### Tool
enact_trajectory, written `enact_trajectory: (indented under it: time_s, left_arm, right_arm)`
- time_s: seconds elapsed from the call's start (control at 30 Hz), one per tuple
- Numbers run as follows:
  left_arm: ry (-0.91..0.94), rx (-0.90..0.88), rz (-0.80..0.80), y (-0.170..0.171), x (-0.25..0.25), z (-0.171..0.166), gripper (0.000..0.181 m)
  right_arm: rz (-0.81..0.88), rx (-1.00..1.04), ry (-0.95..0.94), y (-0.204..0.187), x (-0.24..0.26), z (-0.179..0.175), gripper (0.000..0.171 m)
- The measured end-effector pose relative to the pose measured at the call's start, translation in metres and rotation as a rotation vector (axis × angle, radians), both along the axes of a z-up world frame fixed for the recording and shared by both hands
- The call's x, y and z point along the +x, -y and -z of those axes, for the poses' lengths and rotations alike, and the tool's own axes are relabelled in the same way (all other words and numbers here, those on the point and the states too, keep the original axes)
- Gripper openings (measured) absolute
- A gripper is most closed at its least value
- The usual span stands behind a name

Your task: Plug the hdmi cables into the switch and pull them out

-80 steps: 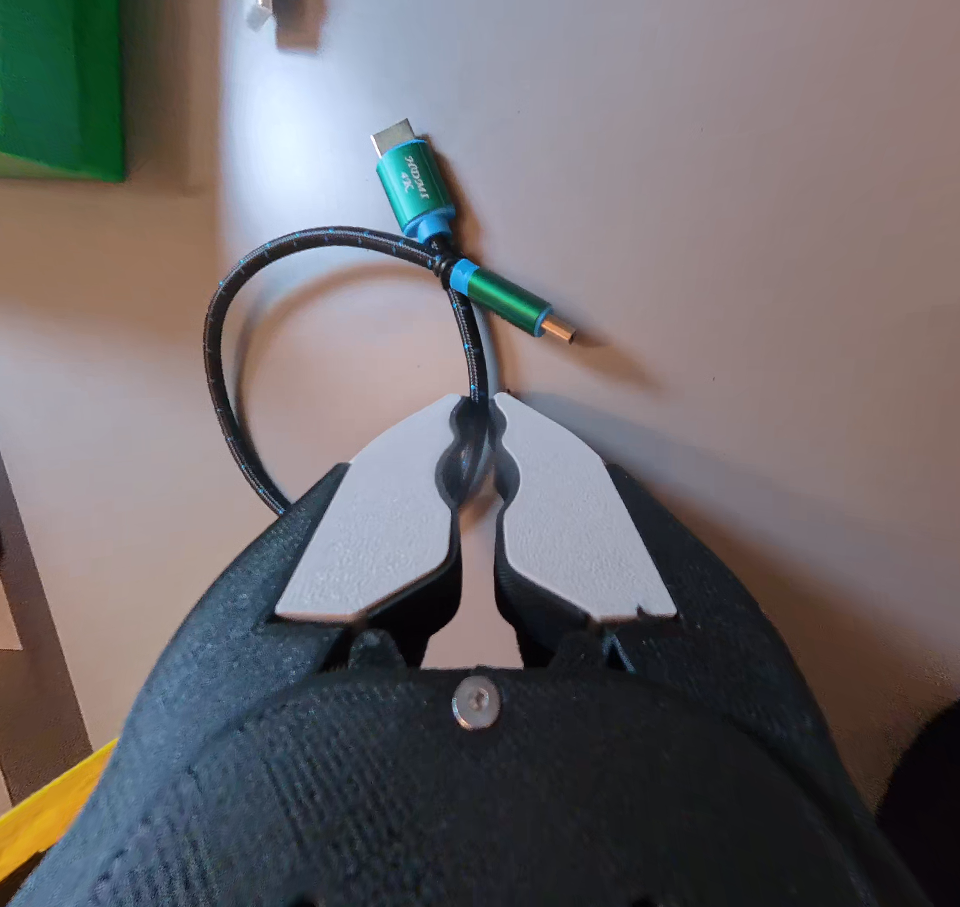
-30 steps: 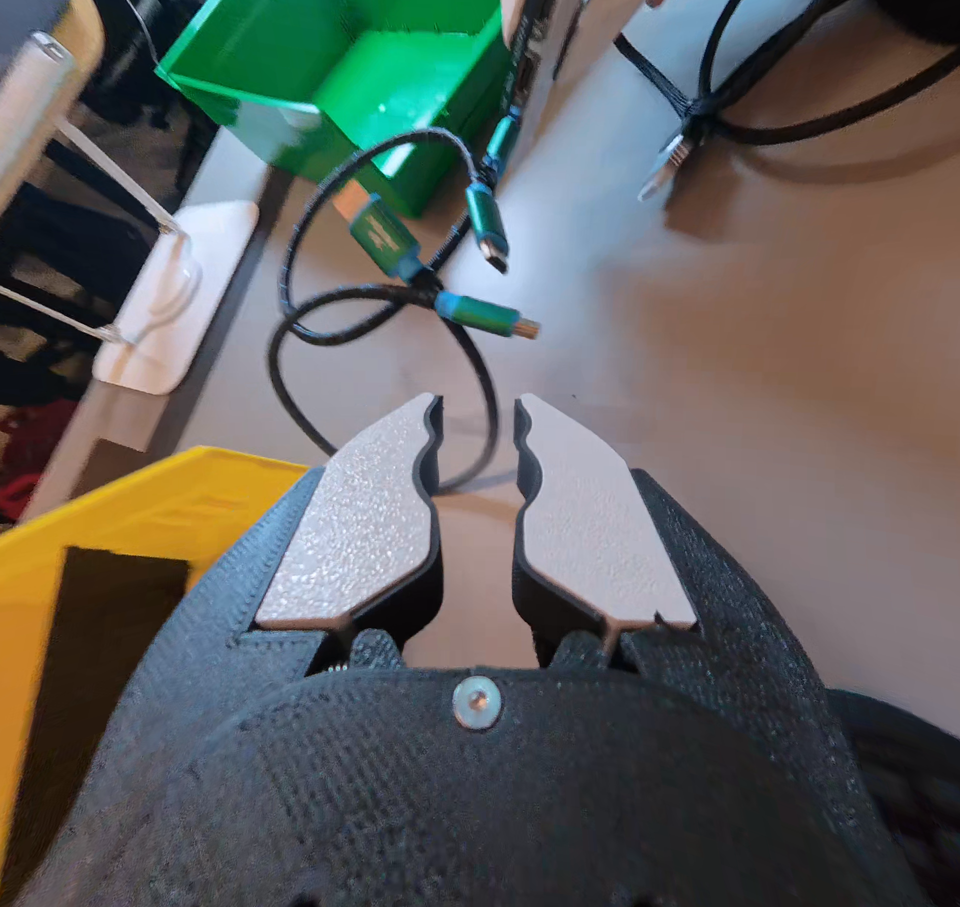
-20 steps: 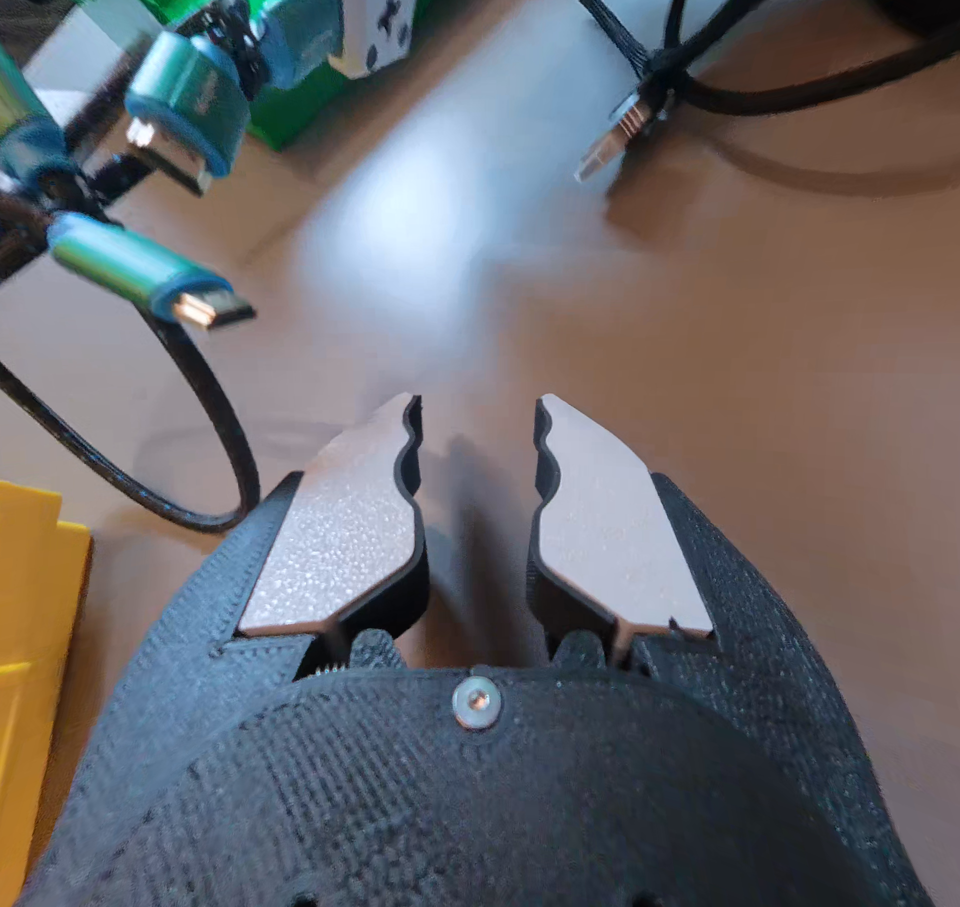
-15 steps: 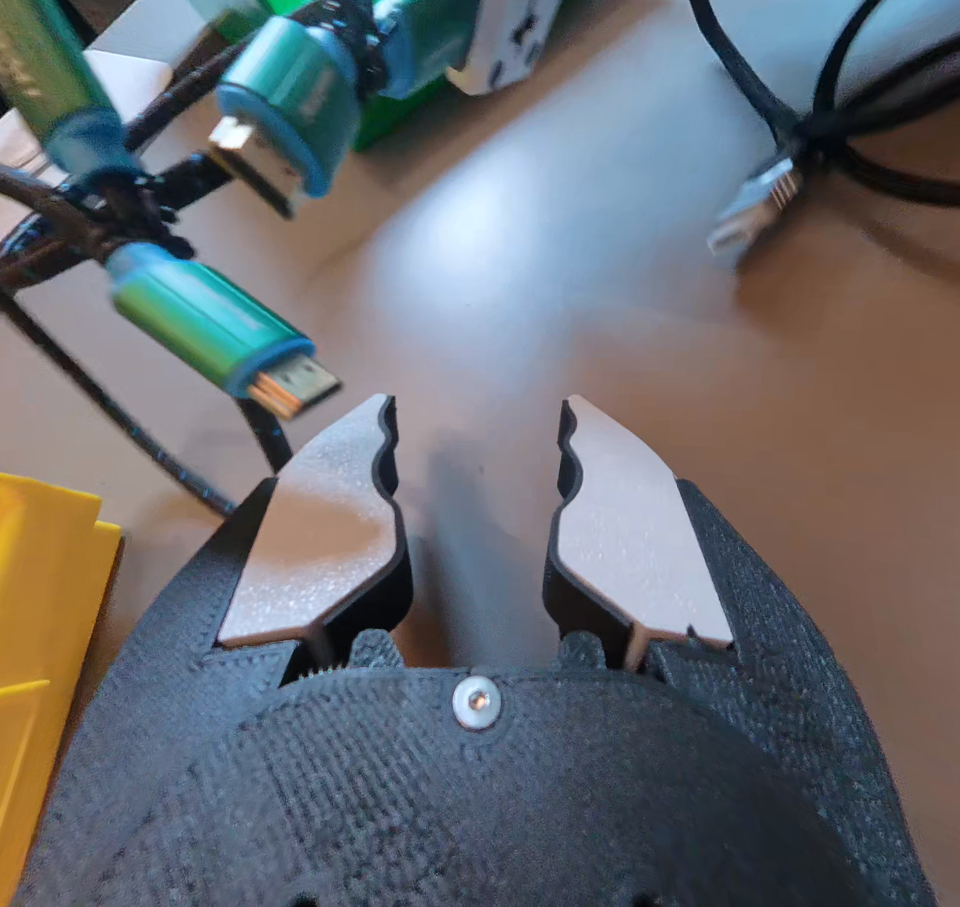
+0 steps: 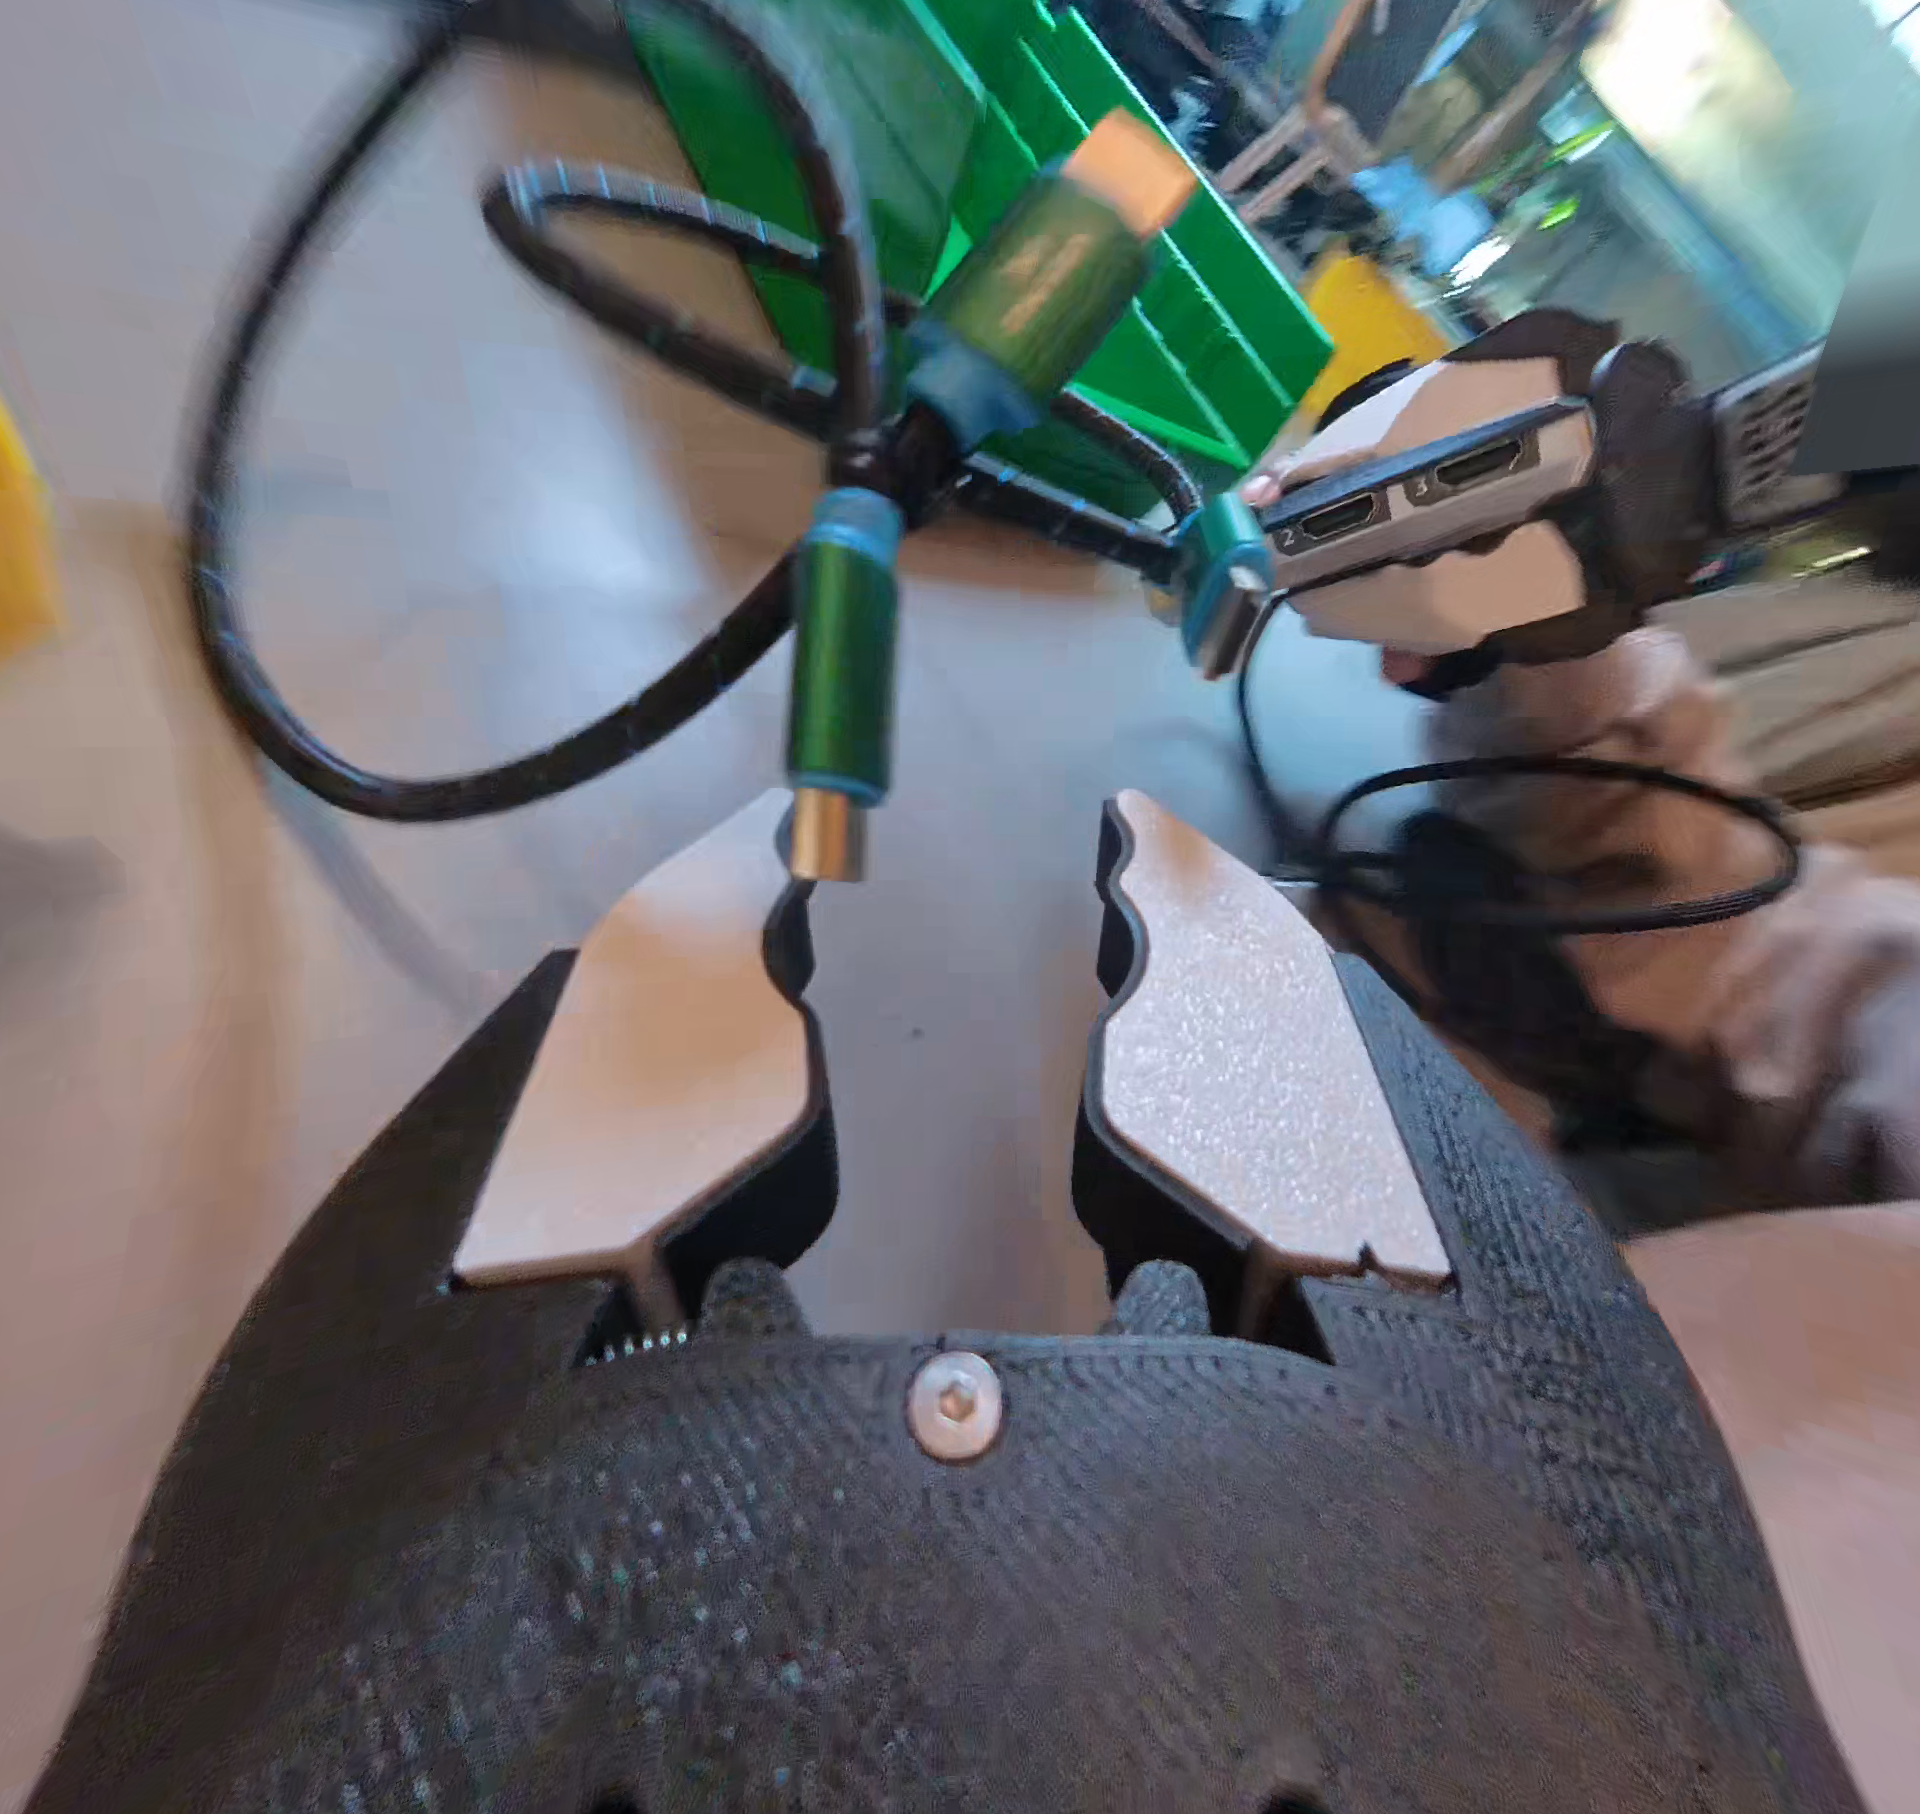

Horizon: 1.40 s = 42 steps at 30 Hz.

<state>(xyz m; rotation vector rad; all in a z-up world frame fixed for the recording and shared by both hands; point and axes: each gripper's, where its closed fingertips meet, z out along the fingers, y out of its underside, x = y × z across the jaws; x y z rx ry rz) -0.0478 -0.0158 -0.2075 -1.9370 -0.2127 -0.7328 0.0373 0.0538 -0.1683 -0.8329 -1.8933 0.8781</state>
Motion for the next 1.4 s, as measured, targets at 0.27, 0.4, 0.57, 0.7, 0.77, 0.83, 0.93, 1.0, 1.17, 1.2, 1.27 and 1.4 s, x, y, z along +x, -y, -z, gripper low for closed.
enact_trajectory:
  time_s: [0.27,0.4,0.57,0.7,0.77,0.83,0.93,1.0,1.17,1.2,1.27,1.4]
  left_arm:
    - [0.098,0.167,-0.136,-0.020,-0.024,-0.019,0.062]
    - [0.008,0.387,-0.242,-0.016,-0.047,-0.055,0.057]
    - [-0.009,0.496,-0.255,-0.017,-0.059,-0.073,0.056]
    - [0.080,0.376,-0.213,-0.021,-0.056,-0.054,0.053]
    - [0.036,0.389,-0.210,-0.019,-0.055,-0.058,0.049]
    - [-0.042,0.399,-0.185,-0.015,-0.051,-0.065,0.045]
    - [-0.245,0.439,-0.173,-0.001,-0.051,-0.087,0.044]
    - [-0.472,0.442,-0.231,0.014,-0.073,-0.107,0.043]
    - [-0.742,0.066,-0.291,0.051,-0.148,-0.081,0.062]
    - [-0.659,0.013,-0.246,0.052,-0.145,-0.064,0.068]
    - [-0.593,-0.096,-0.174,0.047,-0.140,-0.028,0.076]
    - [-0.818,-0.162,-0.123,0.031,-0.139,-0.007,0.046]
  right_arm:
    - [-0.037,-0.095,-0.022,0.006,0.001,-0.009,0.023]
    - [-0.050,-0.139,-0.043,0.006,0.003,-0.014,0.023]
    - [-0.055,-0.123,-0.037,0.005,0.005,-0.014,0.023]
    - [-0.039,-0.070,-0.018,0.000,0.009,-0.013,0.023]
    - [-0.035,-0.067,-0.023,-0.001,0.011,-0.015,0.023]
    - [-0.024,-0.077,-0.039,-0.004,0.011,-0.019,0.023]
    - [-0.007,-0.084,-0.060,-0.009,0.012,-0.024,0.023]
    - [0.010,-0.079,-0.072,-0.013,0.012,-0.028,0.023]
    - [0.028,-0.080,-0.093,-0.016,0.011,-0.034,0.023]
    - [0.030,-0.079,-0.096,-0.017,0.010,-0.035,0.023]
    - [0.034,-0.074,-0.099,-0.016,0.010,-0.036,0.023]
    - [0.037,-0.063,-0.100,-0.016,0.010,-0.036,0.023]
